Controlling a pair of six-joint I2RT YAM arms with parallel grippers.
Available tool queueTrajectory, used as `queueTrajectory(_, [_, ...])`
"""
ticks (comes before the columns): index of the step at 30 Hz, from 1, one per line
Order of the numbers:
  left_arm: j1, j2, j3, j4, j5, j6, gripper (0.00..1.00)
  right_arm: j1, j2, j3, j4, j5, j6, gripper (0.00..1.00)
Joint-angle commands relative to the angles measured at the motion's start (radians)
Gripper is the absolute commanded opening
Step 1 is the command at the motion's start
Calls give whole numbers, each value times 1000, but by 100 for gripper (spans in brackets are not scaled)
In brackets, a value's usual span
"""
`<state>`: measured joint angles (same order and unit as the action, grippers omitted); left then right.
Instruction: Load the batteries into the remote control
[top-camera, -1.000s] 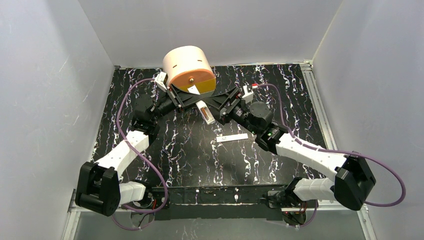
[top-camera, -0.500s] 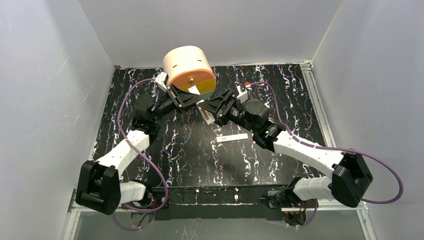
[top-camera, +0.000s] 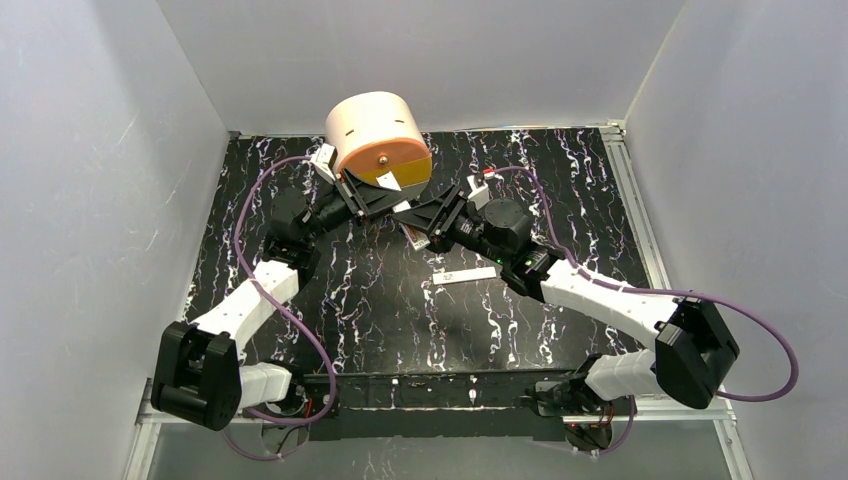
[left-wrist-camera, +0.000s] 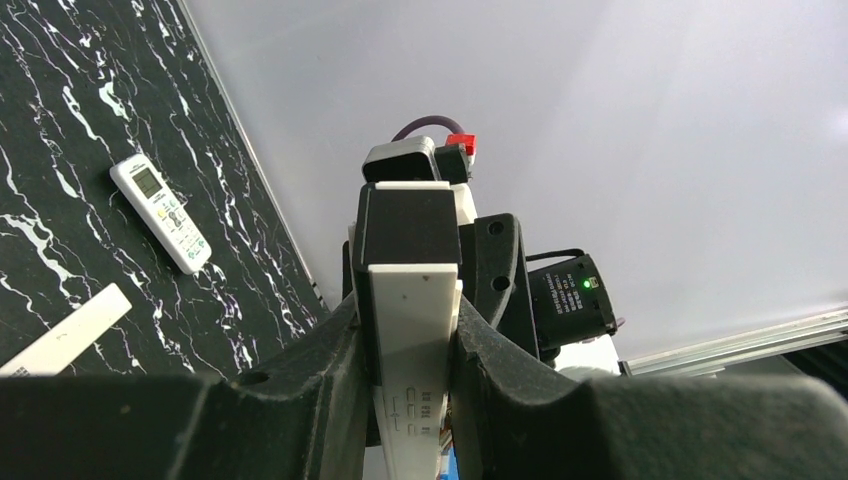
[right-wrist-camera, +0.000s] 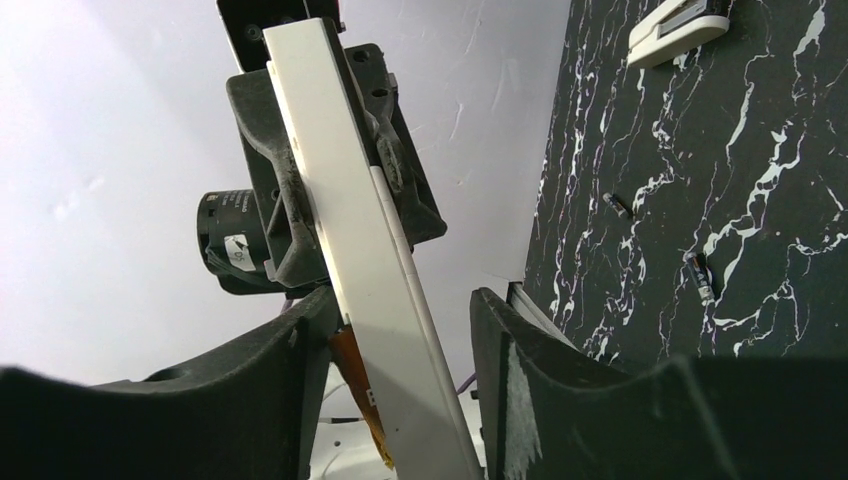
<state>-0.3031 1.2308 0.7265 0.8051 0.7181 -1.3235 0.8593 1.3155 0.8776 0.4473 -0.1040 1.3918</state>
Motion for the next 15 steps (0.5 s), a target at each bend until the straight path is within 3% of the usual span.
queueTrajectory(1, [3,-38,28,35,4,-8,0,3,-15,10,74,-24,21,56])
queueTrajectory(11, [4,-48,42,36,-4,-50,0,2,-29,-23,98,-32,17,41])
queueTrajectory(15, [2,-48,40,36,-2,-60,0,2,-27,-27,115,-24,-4,42])
